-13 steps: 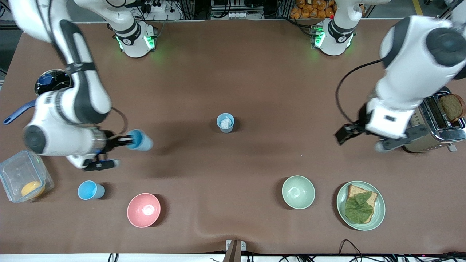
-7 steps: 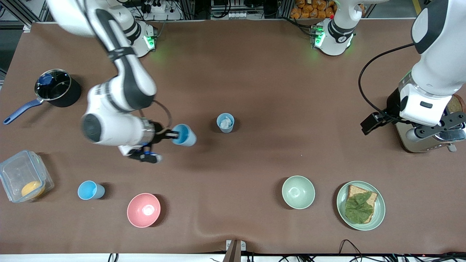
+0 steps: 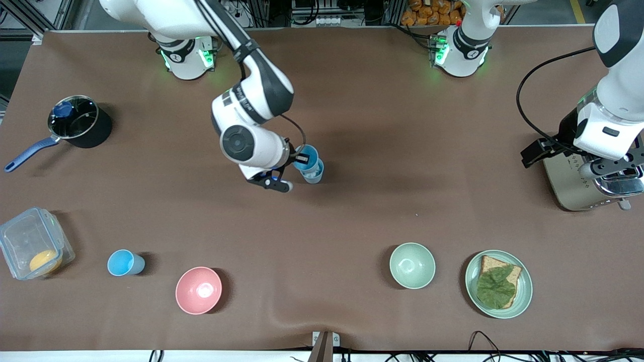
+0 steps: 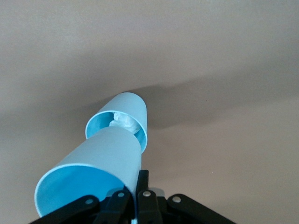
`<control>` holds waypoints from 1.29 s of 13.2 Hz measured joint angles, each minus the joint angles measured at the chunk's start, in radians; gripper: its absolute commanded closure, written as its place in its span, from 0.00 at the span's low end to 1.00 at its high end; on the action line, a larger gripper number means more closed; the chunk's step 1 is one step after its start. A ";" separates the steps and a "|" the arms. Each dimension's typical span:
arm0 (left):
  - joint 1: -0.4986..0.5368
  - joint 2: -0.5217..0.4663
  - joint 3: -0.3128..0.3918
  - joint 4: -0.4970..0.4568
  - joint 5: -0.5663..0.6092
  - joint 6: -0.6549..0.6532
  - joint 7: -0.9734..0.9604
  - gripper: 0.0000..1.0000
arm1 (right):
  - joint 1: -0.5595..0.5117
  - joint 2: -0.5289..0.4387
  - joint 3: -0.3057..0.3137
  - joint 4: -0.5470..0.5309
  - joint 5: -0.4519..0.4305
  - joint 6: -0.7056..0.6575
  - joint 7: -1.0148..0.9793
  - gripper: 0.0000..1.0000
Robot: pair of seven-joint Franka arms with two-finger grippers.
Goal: Stack blue cups with both arms
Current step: 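Lower the held blue cup into the tissue cup with the right gripper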
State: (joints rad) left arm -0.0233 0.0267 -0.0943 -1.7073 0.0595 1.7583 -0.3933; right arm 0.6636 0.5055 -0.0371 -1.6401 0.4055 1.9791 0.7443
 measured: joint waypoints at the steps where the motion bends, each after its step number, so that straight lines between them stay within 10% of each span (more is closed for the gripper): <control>1: -0.001 -0.012 0.000 -0.019 -0.002 0.000 0.000 0.00 | 0.001 0.001 -0.002 -0.003 -0.004 0.014 0.004 1.00; 17: 0.016 -0.051 -0.027 -0.048 -0.006 -0.003 0.018 0.00 | 0.029 0.031 -0.010 -0.004 -0.012 0.061 0.054 1.00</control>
State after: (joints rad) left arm -0.0075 -0.0241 -0.1212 -1.7553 0.0531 1.7552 -0.3757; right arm 0.6930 0.5364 -0.0474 -1.6443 0.3931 2.0405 0.7985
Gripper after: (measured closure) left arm 0.000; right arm 0.965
